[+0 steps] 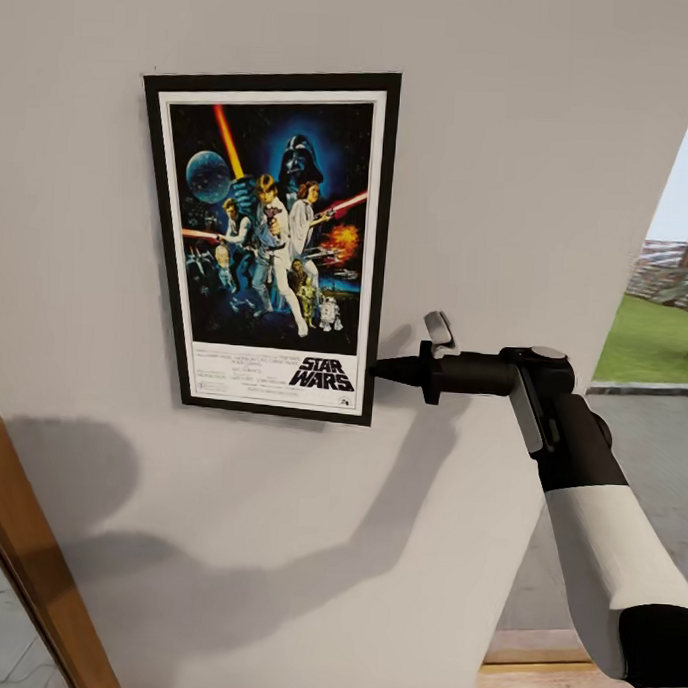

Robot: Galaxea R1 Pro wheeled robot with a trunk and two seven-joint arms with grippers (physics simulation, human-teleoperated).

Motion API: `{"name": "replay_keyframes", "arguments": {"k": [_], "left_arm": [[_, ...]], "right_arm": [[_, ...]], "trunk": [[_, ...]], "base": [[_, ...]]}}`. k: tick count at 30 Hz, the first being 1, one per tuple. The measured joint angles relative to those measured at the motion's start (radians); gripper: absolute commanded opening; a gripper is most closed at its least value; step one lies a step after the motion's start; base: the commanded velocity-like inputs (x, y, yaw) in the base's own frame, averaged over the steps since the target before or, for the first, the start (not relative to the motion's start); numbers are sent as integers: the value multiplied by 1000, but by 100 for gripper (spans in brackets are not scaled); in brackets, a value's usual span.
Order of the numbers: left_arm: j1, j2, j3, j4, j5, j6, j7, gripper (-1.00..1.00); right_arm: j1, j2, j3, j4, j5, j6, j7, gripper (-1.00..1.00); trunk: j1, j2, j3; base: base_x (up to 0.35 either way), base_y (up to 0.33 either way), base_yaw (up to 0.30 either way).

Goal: Pick up the poster from the kitchen countertop and hang it on one of the wall nails in the kitchen.

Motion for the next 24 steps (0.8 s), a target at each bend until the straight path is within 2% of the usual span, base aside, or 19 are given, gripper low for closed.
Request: {"name": "replay_keyframes", "arguments": {"k": [2, 3, 4, 5, 18, 24], "left_arm": [[0, 0, 0, 0, 0, 0, 0, 100], [0, 0, 0, 0, 0, 0, 0, 100], [0, 0, 0, 0, -1, 0, 0, 100], [0, 0, 0, 0, 0, 1, 0, 100], [0, 0, 0, 0, 0, 1, -1, 100], [0, 0, 0, 0, 0, 0, 0, 100]], "right_arm": [[0, 0, 0, 0, 0, 0, 0, -100], [1, 19, 105, -62, -85, -46, 81, -100], [1, 27, 31, -48, -14, -42, 137, 100], [0, 1, 1, -2, 0, -1, 4, 100], [0, 0, 0, -6, -9, 13, 4, 100], [0, 1, 0, -7, -9, 15, 8, 100]], "trunk": [[0, 0, 0], [0, 0, 0], [0, 0, 0], [0, 1, 0], [0, 0, 0], [1, 0, 0]], "base": [[211, 0, 0], [111, 0, 0], [89, 0, 0], [45, 0, 0], [10, 0, 0], [-176, 0, 0]]}}
